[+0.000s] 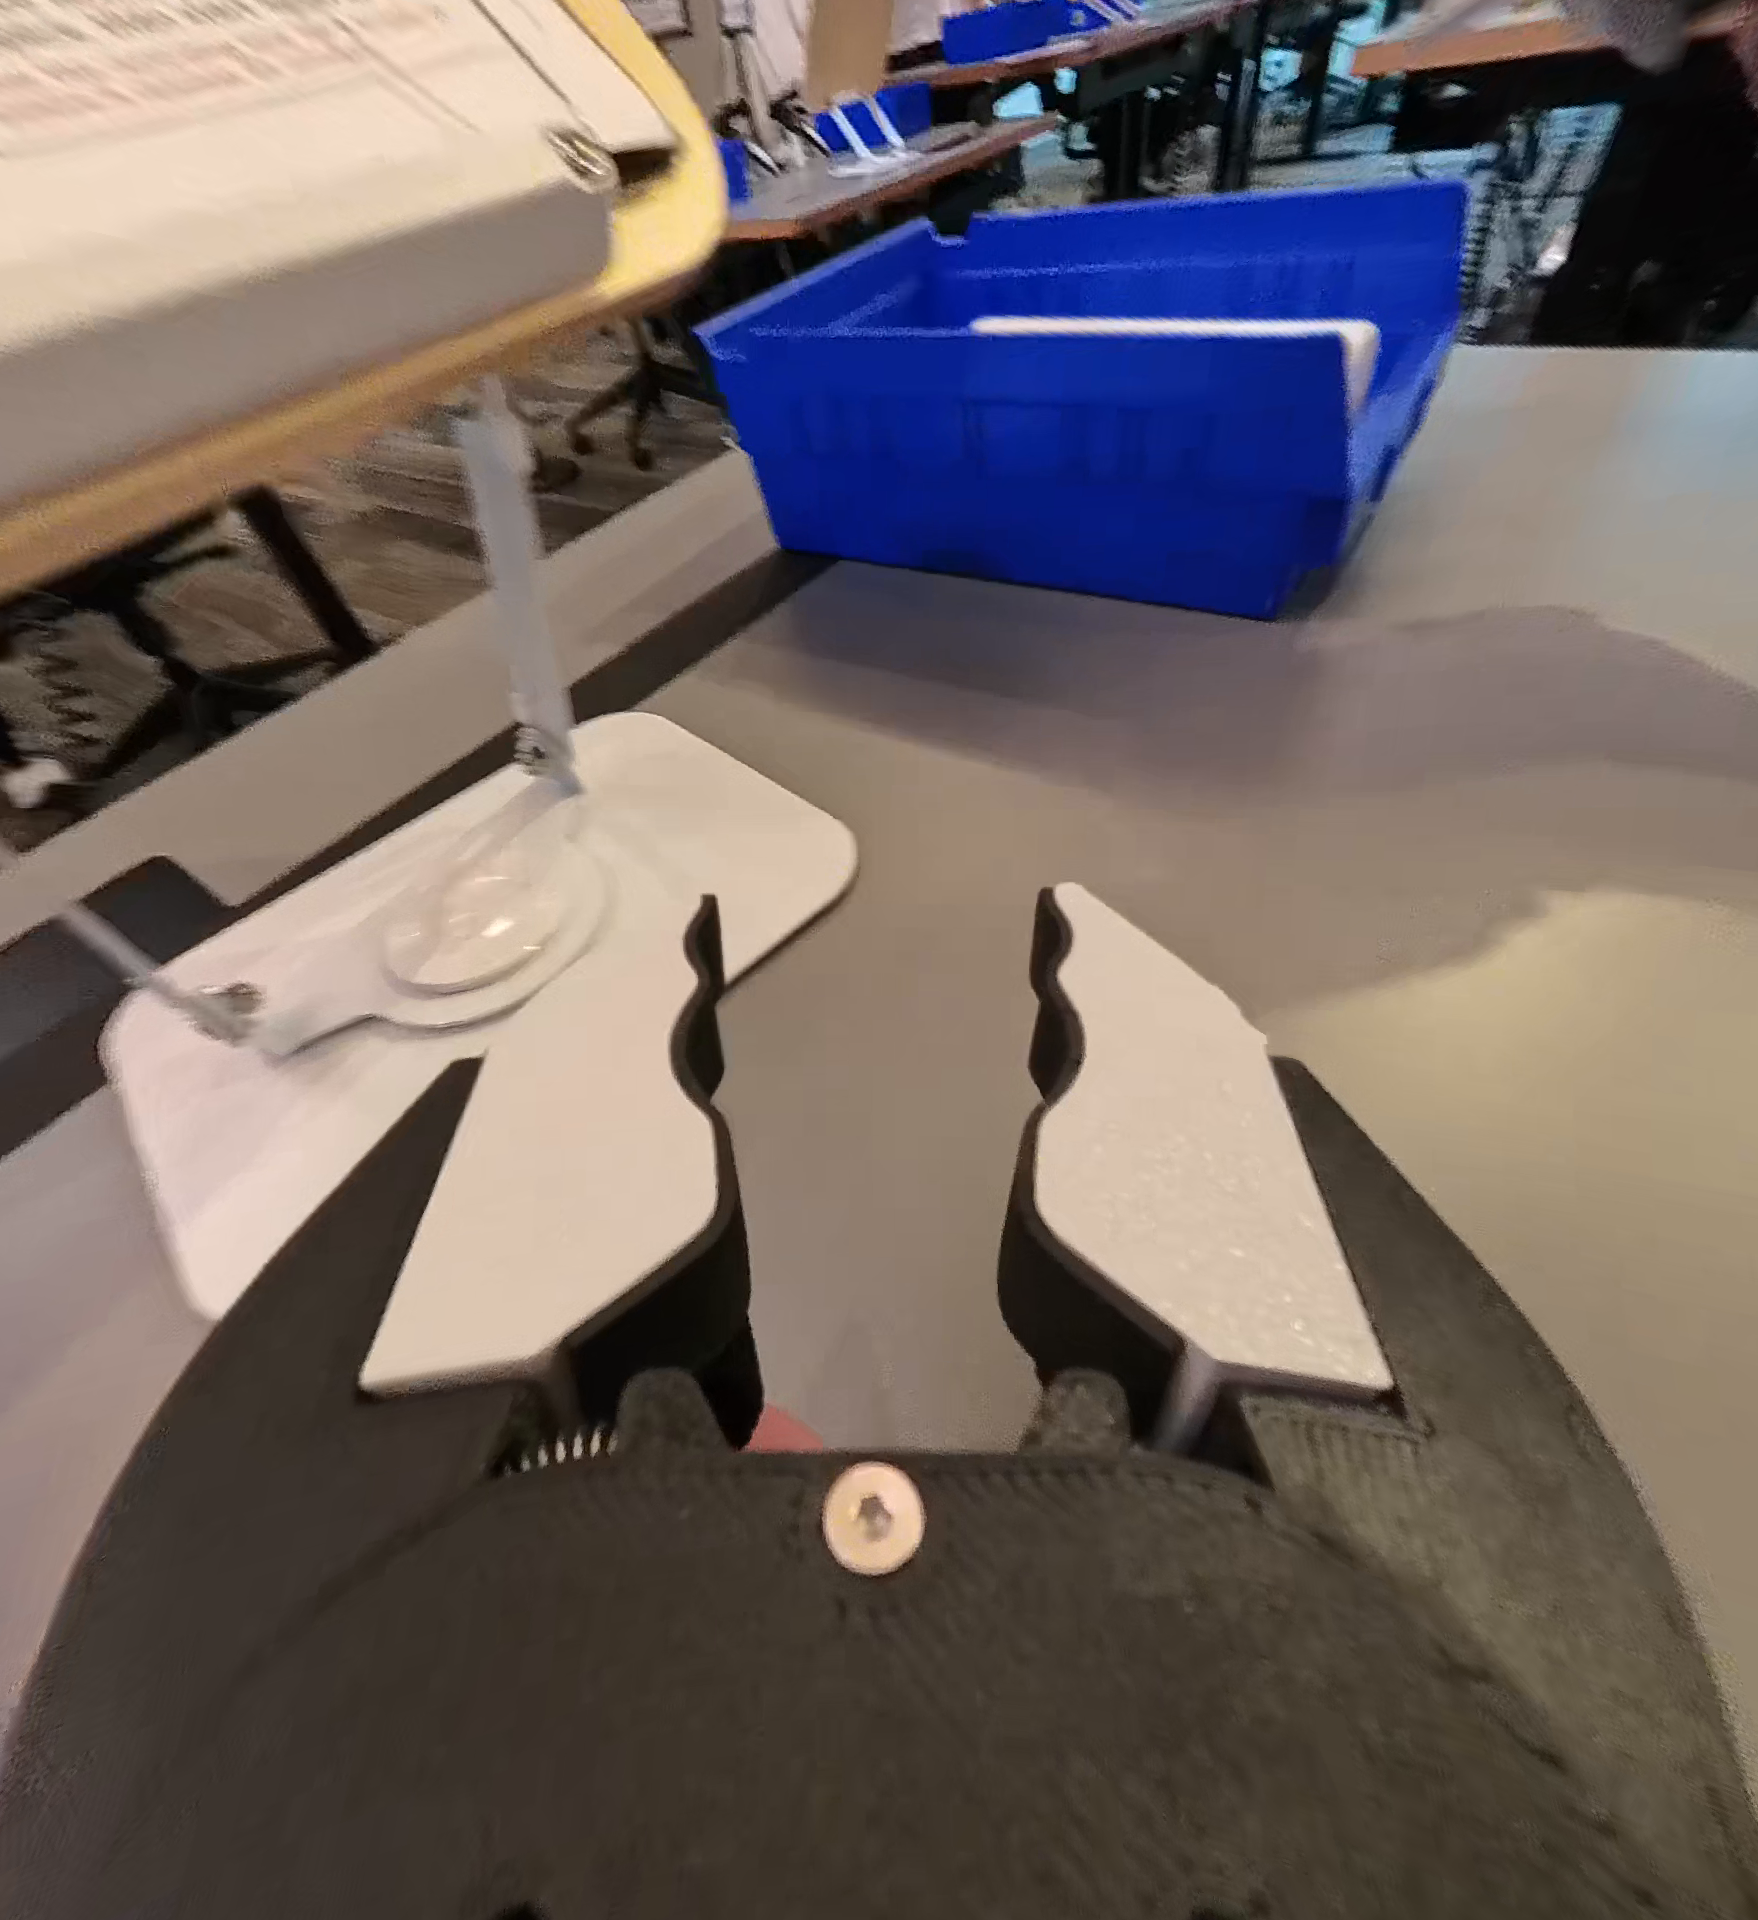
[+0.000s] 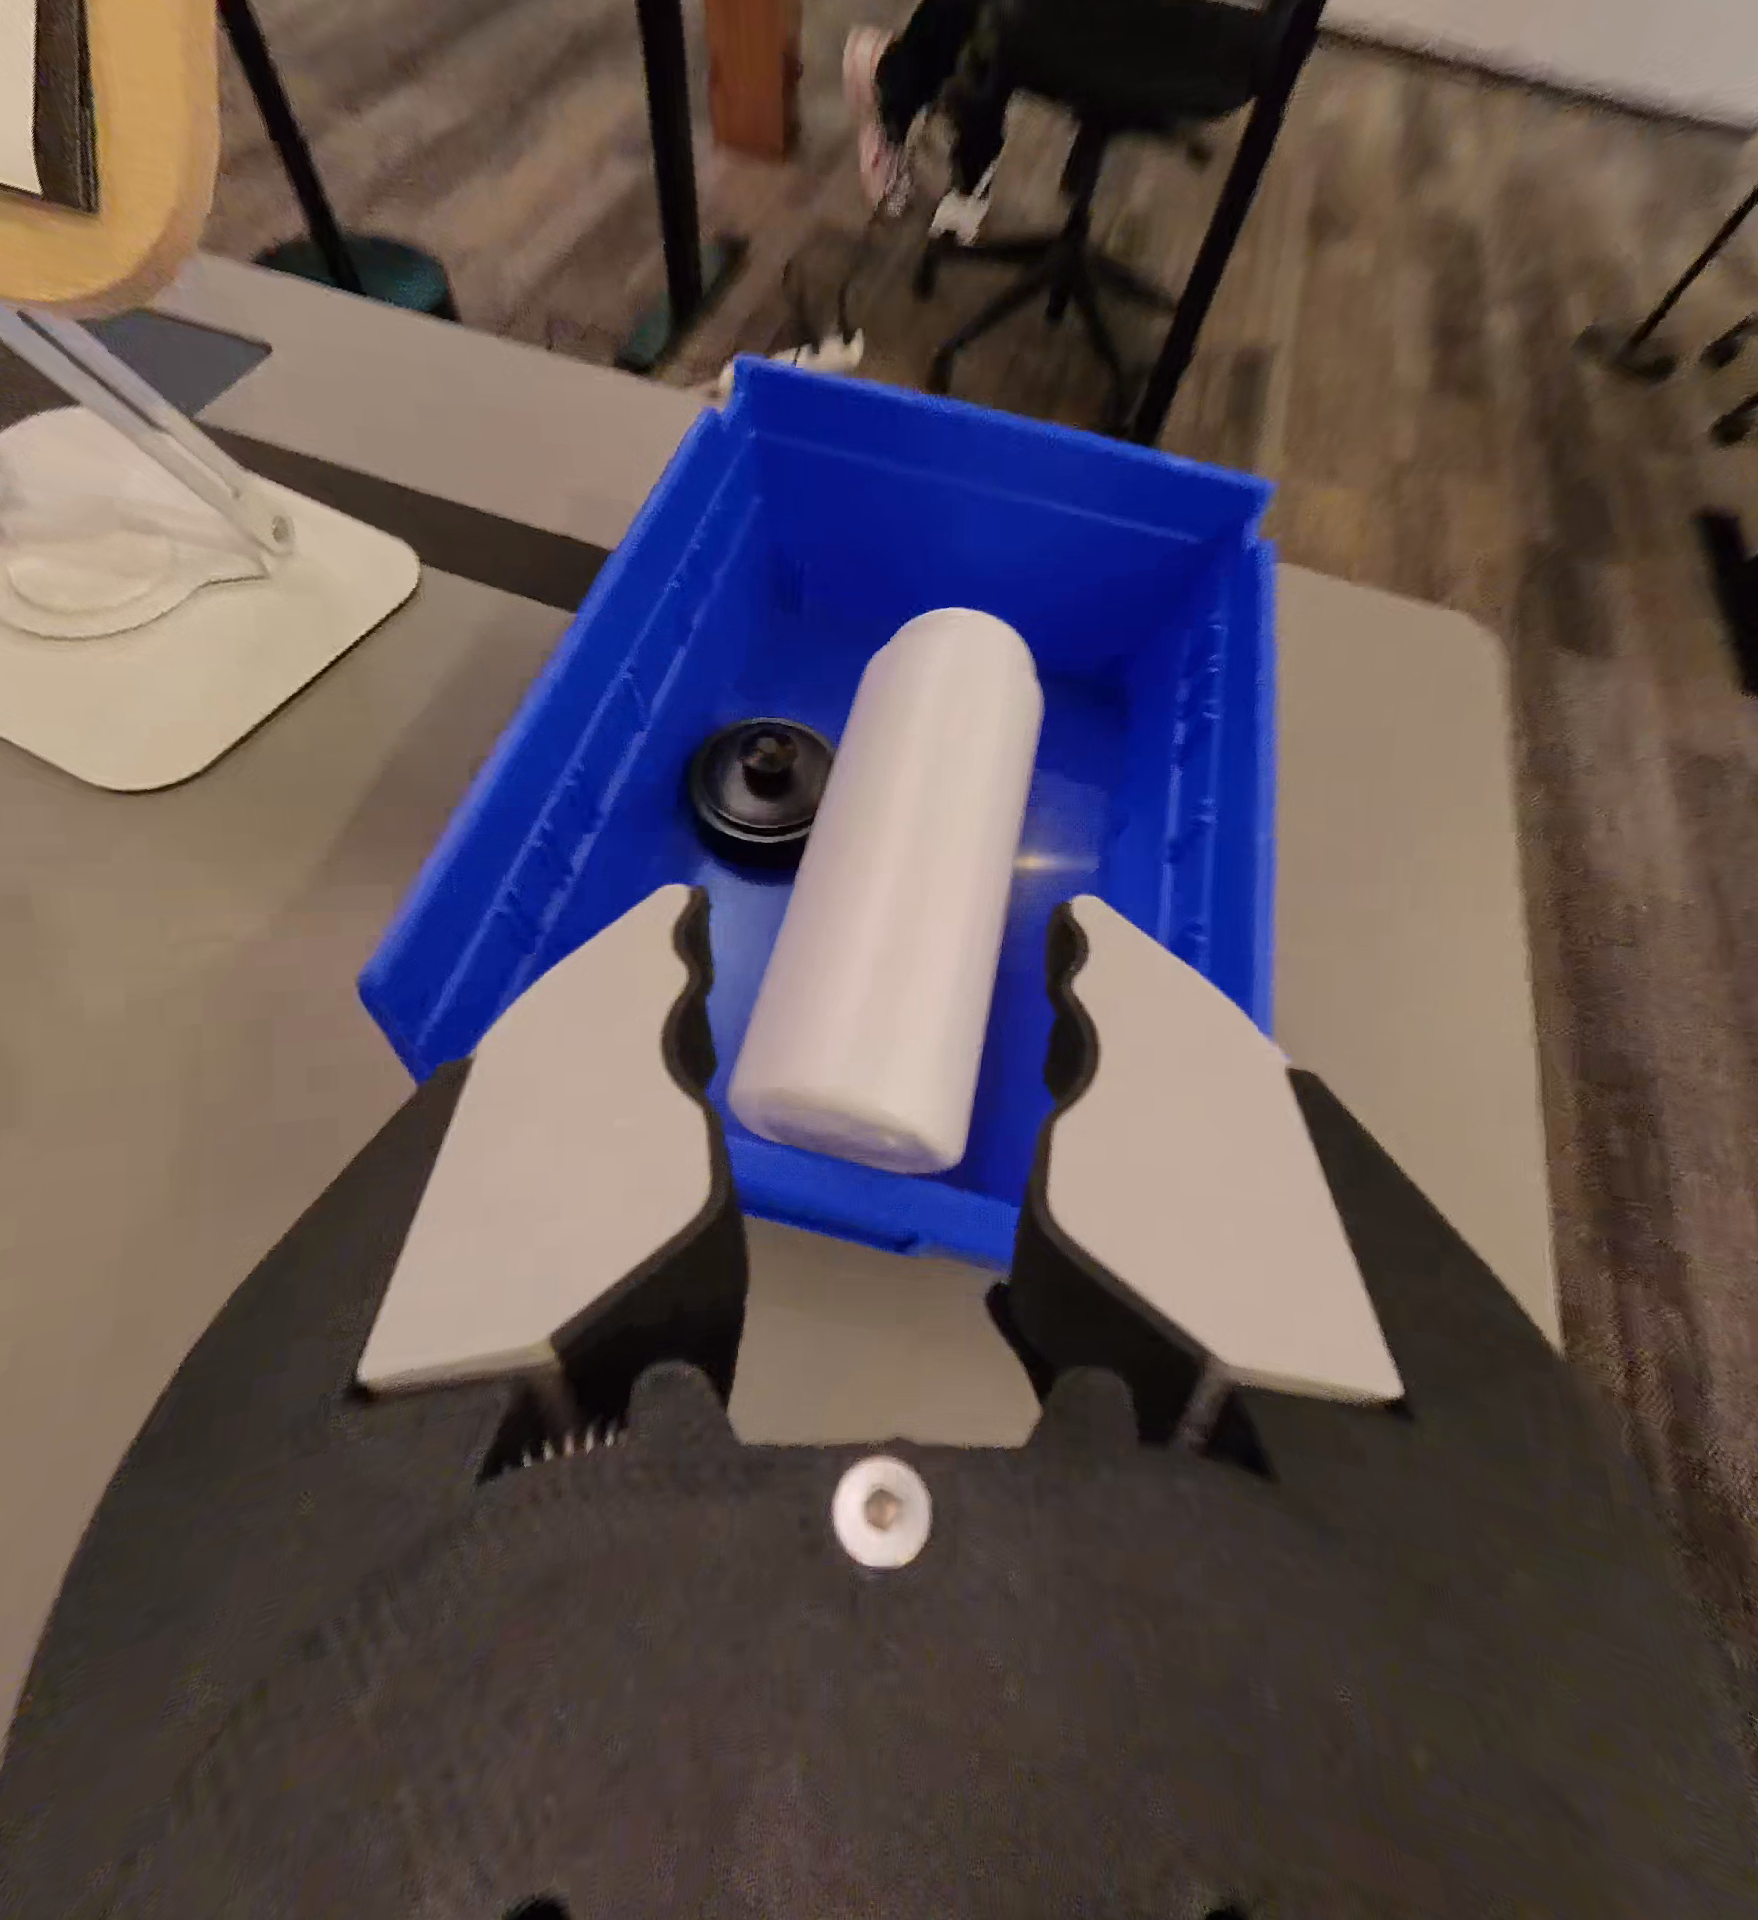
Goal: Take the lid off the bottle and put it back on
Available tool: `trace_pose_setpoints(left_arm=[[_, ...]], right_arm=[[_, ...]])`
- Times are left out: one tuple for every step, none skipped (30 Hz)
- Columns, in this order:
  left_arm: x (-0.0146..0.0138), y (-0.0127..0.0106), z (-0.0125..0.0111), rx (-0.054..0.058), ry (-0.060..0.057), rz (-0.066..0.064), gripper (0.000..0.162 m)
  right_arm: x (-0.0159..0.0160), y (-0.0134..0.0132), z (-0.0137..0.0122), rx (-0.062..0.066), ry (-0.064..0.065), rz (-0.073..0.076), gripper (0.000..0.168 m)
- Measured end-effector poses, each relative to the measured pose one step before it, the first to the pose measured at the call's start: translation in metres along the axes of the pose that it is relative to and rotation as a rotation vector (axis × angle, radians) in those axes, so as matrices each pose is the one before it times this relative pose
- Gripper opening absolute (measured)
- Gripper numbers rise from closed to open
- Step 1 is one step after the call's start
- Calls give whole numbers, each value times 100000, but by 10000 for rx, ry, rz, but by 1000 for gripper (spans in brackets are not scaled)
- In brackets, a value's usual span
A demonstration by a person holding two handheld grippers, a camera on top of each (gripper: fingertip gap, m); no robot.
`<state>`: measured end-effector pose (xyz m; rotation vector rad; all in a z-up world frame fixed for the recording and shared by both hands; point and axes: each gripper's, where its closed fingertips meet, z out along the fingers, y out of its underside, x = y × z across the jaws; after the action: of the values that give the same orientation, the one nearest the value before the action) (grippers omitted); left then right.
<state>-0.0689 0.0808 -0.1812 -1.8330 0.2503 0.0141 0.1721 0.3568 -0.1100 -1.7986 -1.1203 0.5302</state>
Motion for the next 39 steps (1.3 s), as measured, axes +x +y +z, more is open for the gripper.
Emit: trace_pose_setpoints(left_arm=[[-872, -399, -650, 122, -395, 63, 56], [-958, -436, -739, 125, -393, 81, 54], [-1033, -438, -827, 138, -363, 19, 50], [-1206, -426, -913, 147, -371, -74, 45], [-1496, -410, -1012, 148, -479, -138, 43], [-1778, -317, -1088, 101, -583, -163, 43], [-2075, -174, -1113, -12, -676, -121, 44], [-2409, -35, -1126, -89, -790, -93, 46], [-2669, -7, -1147, -72, -830, -144, 49], [-3057, 87, -1134, -104, -965, -216, 52], [-3315, 185, -1003, -124, -1026, -172, 56], [-3321, 220, -784, -87, -959, -69, 61], [-3229, 434, -483, -137, -884, -6, 67], [-2939, 744, -170, -285, -726, -53, 71], [-2501, 994, 120, -401, -506, -152, 74], [-2153, 1015, 302, -404, -392, -204, 80], [-1804, 931, 366, -356, -319, -162, 84], [-1497, 951, 429, -392, -259, -74, 85], [-1180, 984, 480, -484, -183, -28, 87], [-766, 890, 515, -454, -21, -42, 88], [-371, 733, 553, -353, 135, -73, 87], [-341, 717, 610, -337, 53, -73, 87], [-152, 601, 674, -259, 93, 9, 85], [69, 627, 704, -284, 182, 44, 82], [22, 646, 673, -390, 141, -8, 81], [122, 452, 575, -292, 198, -27, 75], [-71, 368, 530, -245, 106, -52, 68], [-244, 302, 523, -205, 23, -29, 61], [-246, 148, 501, -70, 39, -13, 52], [10, -129, 317, 101, 270, -184, 41], [160, -116, 252, 83, 352, -170, 28], [16, 31, 239, -82, 267, -67, 18], [89, 60, 165, -98, 356, 94, 6], [233, -96, 131, 74, 450, -50, 3], [85, -49, 91, 105, 318, -160, 2], [0, 3, -3, 56, 114, 198, 2], [50, 49, -49, 26, 67, 355, 3], [89, 84, -116, -17, 180, 75, 3], [100, 131, -180, -53, 204, 91, 3]], right_arm=[[641, 343, -732, 538, 271, -128, 57], [545, 434, -700, 374, 141, -46, 49], [624, 591, -615, 137, 142, 151, 40], [760, 670, -478, -3, 209, 145, 34], [909, 667, -302, -31, 284, 121, 36], [1118, 681, -173, -49, 393, 199, 40], [1054, 618, -16, -26, 324, 320, 50], [782, 571, 164, -38, 113, 373, 61], [604, 631, 272, -147, -12, 337, 63], [517, 596, 416, -170, -18, 227, 66], [413, 648, 538, -228, -38, 157, 67], [303, 707, 681, -308, -77, 160, 70], [59, 689, 771, -329, -208, 156, 74], [-143, 540, 793, -244, -321, 138, 75], [-50, 431, 717, -159, -233, 112, 70], [13, 333, 632, -115, -146, 64, 67], [-68, 236, 497, -84, -173, 35, 59], [-143, 153, 401, -63, -184, 9, 48], [-160, 107, 348, -61, -170, -4, 42], [-198, 85, 288, -60, -197, -27, 35], [-199, 143, 265, -96, -195, -41, 22], [70, 139, 255, -81, -5, 2, 18], [287, 93, 239, -45, 164, 1, 14], [365, 119, 186, -45, 223, -51, 4], [-31, 26, 80, 5, -81, -105, 4], [-14, -3, 24, -12, -88, 49, 4], [-41, 25, -8, -26, -98, 4, 5], [-40, 28, -9, -40, -72, -89, 5], [-20, 38, -9, -64, -3, -138, 5], [-37, 44, -5, -80, 23, -173, 5], [-76, 44, -7, -88, -9, -133, 5], [-83, 41, -20, -69, -33, -63, 6], [-57, 42, -19, -36, -40, 0, 6], [-73, 37, -18, -19, -61, 20, 6], [-94, 42, -35, -17, -60, -17, 6], [-96, 53, -45, -14, -52, -65, 6], [-134, 87, -77, -24, -74, -73, 6], [-154, 107, -97, -38, -101, -39, 7], [-156, 126, -129, -45, -95, -37, 7]])
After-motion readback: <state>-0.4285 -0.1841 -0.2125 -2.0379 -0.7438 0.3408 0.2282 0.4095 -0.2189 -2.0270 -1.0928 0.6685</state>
